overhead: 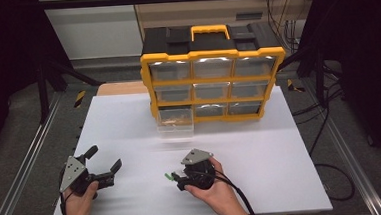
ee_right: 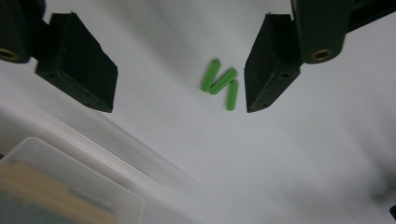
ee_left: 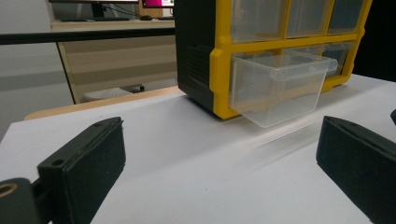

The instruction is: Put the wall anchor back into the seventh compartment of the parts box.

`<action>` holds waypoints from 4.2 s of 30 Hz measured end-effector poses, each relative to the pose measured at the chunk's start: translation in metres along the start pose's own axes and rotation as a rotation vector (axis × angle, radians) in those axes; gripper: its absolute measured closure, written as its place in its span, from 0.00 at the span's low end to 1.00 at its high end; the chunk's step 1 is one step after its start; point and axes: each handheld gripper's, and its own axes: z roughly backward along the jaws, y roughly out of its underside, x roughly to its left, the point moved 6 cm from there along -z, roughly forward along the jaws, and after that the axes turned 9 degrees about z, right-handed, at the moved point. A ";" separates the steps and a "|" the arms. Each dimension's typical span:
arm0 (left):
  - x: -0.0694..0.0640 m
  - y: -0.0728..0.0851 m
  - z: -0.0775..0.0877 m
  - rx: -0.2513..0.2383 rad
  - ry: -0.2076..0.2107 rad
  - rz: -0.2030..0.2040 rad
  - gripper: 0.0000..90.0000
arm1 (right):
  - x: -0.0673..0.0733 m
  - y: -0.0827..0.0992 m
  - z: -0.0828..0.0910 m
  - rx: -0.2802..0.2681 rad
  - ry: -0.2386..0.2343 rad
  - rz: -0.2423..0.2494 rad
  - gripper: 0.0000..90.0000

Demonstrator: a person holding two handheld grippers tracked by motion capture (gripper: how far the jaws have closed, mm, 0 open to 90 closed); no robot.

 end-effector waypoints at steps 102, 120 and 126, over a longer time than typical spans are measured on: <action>-0.002 0.000 -0.001 0.009 0.013 -0.009 0.02 | -0.072 -0.049 0.035 -0.169 0.101 -0.161 0.94; -0.002 0.000 -0.001 0.010 0.014 -0.010 0.02 | -0.092 -0.081 0.029 -0.209 0.109 -0.162 0.94; -0.001 0.000 -0.001 0.010 0.014 -0.009 0.02 | -0.097 -0.086 0.022 -0.198 0.117 -0.156 0.94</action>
